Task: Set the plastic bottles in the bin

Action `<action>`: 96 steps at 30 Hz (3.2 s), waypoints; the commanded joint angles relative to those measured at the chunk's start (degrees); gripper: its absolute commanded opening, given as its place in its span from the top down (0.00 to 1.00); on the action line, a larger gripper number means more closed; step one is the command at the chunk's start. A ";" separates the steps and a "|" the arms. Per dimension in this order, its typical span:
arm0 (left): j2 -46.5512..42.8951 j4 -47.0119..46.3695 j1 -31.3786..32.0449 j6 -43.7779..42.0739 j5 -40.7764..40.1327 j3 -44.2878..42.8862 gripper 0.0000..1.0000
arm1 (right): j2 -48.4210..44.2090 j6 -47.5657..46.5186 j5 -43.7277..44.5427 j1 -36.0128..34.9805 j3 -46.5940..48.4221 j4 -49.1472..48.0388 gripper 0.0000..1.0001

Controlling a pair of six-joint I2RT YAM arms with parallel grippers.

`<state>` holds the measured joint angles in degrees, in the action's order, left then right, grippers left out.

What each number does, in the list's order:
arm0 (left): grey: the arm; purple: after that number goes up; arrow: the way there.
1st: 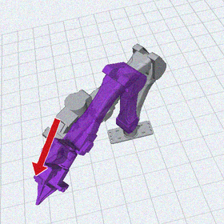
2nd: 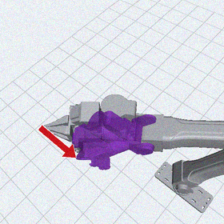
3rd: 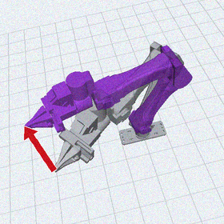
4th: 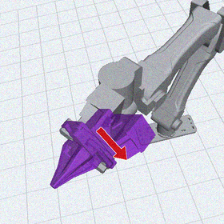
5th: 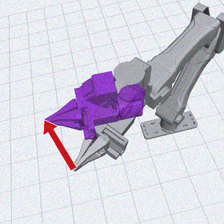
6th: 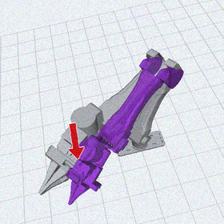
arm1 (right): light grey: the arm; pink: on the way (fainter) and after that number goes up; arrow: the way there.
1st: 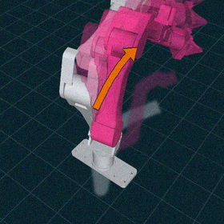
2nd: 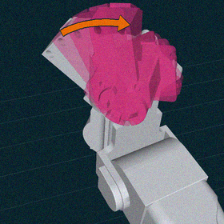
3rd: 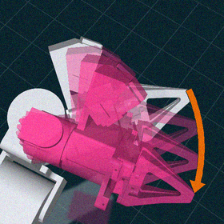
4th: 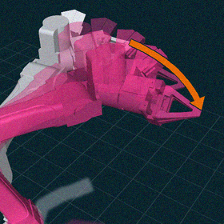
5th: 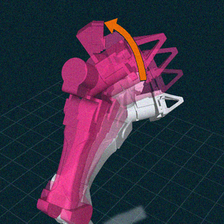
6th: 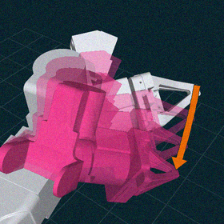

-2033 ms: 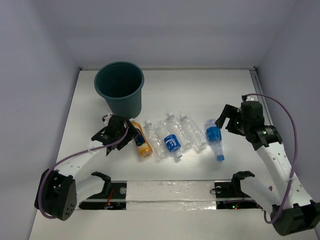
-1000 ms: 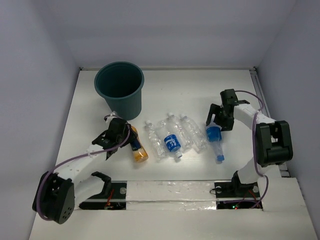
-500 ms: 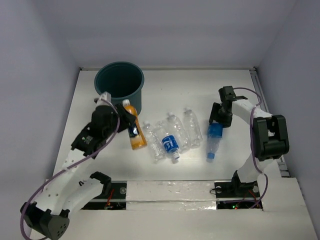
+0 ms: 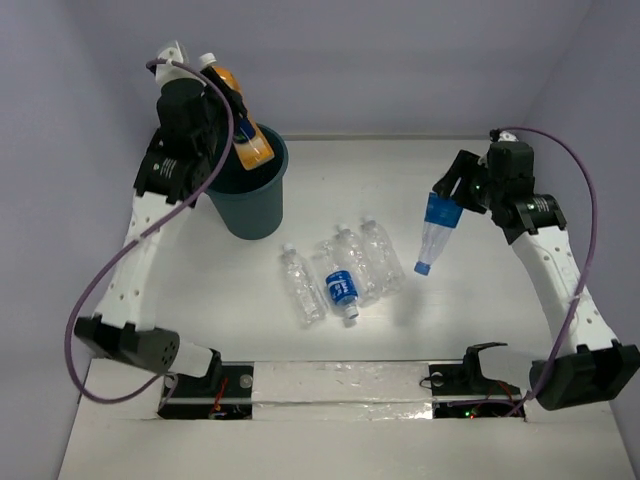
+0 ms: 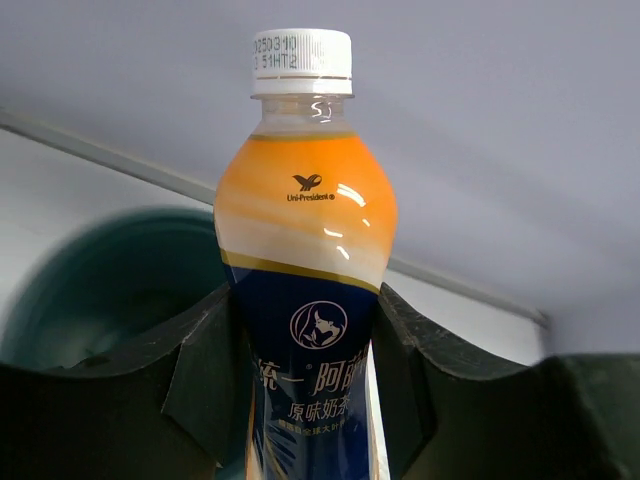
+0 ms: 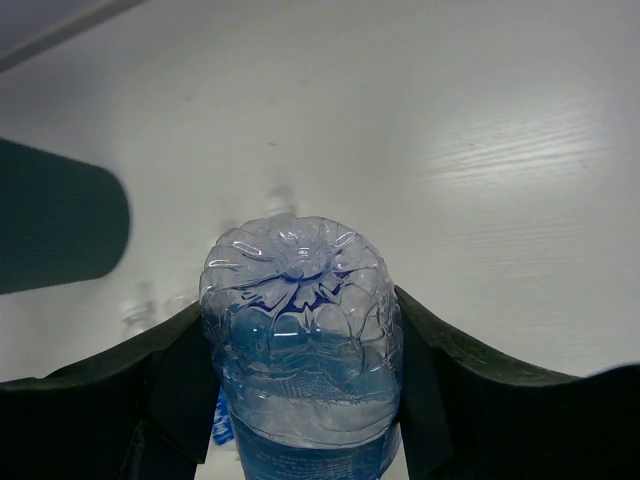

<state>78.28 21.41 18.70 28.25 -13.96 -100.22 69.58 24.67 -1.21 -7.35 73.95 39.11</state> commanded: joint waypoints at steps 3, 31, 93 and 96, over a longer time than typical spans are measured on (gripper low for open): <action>9.51 -3.74 -6.74 -4.52 -6.25 -4.88 0.63 | -1.12 5.56 -8.10 -6.87 8.39 -4.39 0.46; -33.71 4.00 -0.34 11.82 21.16 52.84 0.59 | 57.32 16.65 11.65 -33.50 74.39 -33.67 0.35; 0.80 9.27 -1.45 -5.21 -11.16 -4.18 0.65 | 34.83 -6.30 -8.02 -11.81 -3.29 -14.41 0.17; 4.33 5.58 -2.97 -7.33 -14.50 -4.37 0.65 | 33.26 -6.03 -5.04 -11.81 -3.20 -14.07 0.36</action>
<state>79.00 28.77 16.62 26.30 -23.22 -103.68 104.18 18.44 -10.17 -18.83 68.27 24.53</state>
